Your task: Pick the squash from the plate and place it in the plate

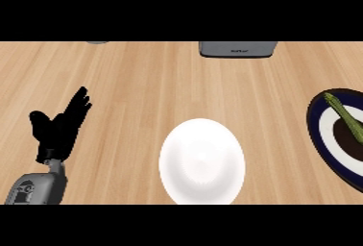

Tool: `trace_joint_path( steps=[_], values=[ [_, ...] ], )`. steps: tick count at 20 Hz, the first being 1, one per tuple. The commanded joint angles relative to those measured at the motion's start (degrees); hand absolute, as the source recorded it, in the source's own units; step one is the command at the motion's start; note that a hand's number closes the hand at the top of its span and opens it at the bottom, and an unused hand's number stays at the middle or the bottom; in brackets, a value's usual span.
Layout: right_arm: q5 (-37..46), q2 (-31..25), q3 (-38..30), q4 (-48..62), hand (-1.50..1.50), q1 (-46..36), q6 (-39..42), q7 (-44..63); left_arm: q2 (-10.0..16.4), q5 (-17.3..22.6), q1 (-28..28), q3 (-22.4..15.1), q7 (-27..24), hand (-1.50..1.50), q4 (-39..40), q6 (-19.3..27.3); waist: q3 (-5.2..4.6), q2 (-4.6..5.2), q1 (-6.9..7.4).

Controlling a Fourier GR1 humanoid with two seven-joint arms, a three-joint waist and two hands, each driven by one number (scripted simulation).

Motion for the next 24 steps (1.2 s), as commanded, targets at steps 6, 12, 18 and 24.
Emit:
trace_joint_path(
  steps=[6,12,18,24],
  values=[
    [-15.85,0.79,-7.87,-3.28,-1.50,-0.64,14.82,3.03,1.28,1.13,0.44,1.80,0.87,0.00,-0.06,-1.44,-0.18,-0.47,-1.11],
    [-24.10,-6.07,-10.69,6.13,-1.50,-2.02,31.64,15.72,0.05,-0.17,-1.70,1.48,0.50,0.00,1.47,0.36,-0.10,-0.24,-0.84],
    [-26.02,-8.84,-10.56,10.42,-1.50,0.16,34.48,9.72,1.46,0.56,-0.27,2.16,-0.35,0.00,0.52,-2.50,0.01,-0.02,-0.02],
    [-25.86,-12.41,-9.80,14.20,-1.50,1.78,35.16,5.93,0.33,-1.00,-2.38,2.03,-2.63,0.00,4.31,-1.51,0.05,0.11,-0.12]
  ],
)
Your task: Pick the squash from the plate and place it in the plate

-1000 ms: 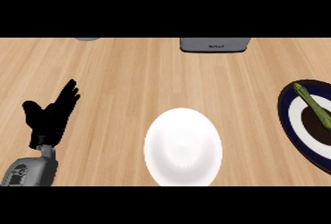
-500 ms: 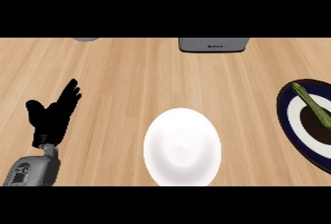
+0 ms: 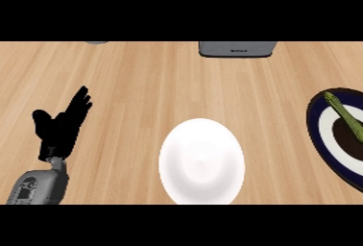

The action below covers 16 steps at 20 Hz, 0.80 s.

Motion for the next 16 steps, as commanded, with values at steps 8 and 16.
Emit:
trace_joint_path(
  steps=[8,16],
  values=[
    [2.00,-1.32,2.36,6.21,-1.50,3.11,2.75,-13.88,1.07,0.56,-0.34,0.59,2.27,0.00,-1.54,-1.37,0.21,0.19,0.73],
    [3.99,-3.57,5.27,7.66,-1.50,3.59,1.68,-15.05,-0.57,-0.39,-1.48,0.07,0.93,0.00,0.37,-0.26,0.27,0.34,0.74]
  ],
)
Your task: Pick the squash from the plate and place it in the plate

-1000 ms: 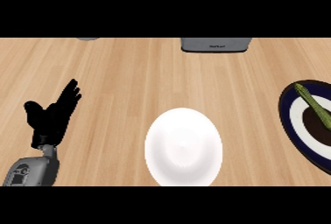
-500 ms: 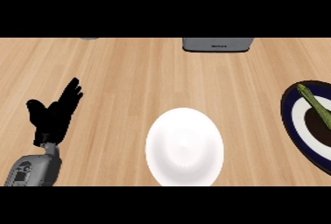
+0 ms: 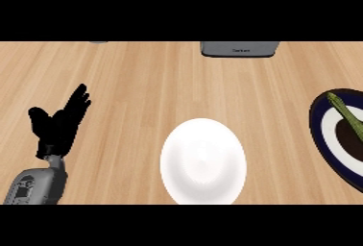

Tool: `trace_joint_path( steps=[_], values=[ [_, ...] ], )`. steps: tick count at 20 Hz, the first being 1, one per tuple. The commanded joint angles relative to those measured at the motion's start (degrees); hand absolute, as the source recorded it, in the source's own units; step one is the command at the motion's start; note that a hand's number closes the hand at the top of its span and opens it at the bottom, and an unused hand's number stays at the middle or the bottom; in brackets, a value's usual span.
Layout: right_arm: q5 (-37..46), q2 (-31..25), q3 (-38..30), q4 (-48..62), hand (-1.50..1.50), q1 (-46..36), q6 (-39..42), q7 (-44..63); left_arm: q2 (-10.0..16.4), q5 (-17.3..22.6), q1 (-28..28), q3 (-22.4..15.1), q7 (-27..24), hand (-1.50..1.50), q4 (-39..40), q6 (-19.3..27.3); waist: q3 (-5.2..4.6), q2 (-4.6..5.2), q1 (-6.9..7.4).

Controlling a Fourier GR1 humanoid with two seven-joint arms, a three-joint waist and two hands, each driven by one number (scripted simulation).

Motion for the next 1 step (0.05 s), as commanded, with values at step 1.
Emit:
trace_joint_path(
  steps=[1],
  values=[
    [1.63,1.12,1.58,2.03,-1.50,2.71,6.57,-10.04,0.33,0.63,0.65,0.49,-0.81,0.00,-0.06,-0.90,0.12,0.10,0.14]
  ],
)
